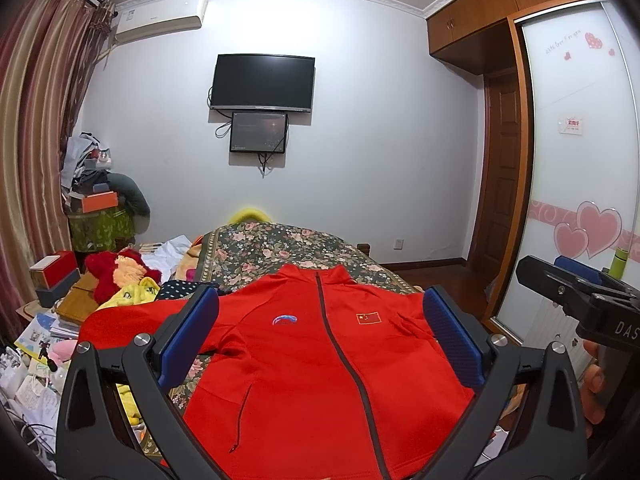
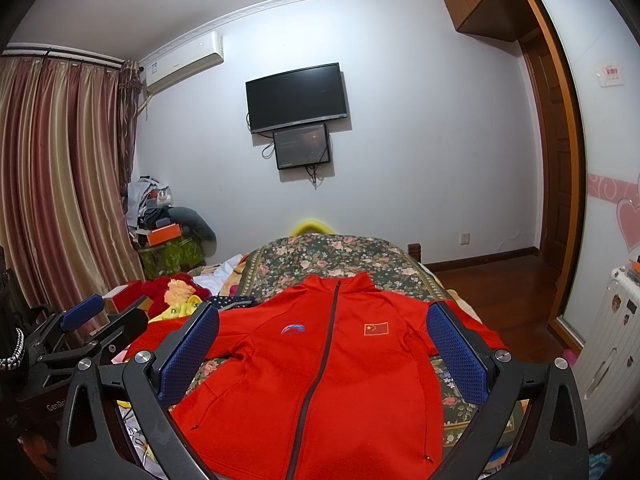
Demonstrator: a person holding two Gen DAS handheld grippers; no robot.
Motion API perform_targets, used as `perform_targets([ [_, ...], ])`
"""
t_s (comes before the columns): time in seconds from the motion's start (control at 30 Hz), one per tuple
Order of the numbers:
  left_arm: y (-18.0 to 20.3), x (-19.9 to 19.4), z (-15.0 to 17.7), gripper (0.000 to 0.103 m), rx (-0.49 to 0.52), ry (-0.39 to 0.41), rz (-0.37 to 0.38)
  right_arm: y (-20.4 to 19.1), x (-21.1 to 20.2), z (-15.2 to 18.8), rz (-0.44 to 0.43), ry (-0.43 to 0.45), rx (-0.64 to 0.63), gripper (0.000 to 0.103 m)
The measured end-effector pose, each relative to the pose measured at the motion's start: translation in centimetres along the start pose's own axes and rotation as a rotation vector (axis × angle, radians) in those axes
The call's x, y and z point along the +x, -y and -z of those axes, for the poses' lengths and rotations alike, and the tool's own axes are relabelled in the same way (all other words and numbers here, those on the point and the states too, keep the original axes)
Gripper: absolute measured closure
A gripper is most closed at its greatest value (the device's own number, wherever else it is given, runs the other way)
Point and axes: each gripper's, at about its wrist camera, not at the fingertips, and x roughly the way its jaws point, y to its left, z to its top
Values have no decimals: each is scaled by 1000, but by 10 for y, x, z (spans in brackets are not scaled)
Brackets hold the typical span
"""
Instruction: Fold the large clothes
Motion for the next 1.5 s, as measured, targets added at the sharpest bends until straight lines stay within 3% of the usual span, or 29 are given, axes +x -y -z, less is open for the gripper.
perform_targets([
  [0.4, -2, 4, 2, 0, -1, -3, 2, -4, 5, 3, 6, -16, -6, 0],
  [0.73, -19, 34, 2, 0, -11, -22, 7, -12, 47, 0, 40, -78, -18, 0],
  [0.83, -32, 56, 2, 0, -19, -42, 5, -11, 74, -1, 55, -109, -20, 0],
  [0.97, -58, 94, 5, 0, -36, -82, -51, -12, 120, 0, 102, -135, -52, 0],
  [1.17, -121, 158, 15, 0, -76, -173, -127, -12, 202, 6, 115, -198, -143, 0],
  [1.37, -206, 217, 48, 0, -183, -363, -137, -3, 294, 20, 85, -310, -152, 0],
  [1.5, -249, 238, 87, 0, -235, -473, -149, 2, 350, 41, 131, -371, -191, 0],
])
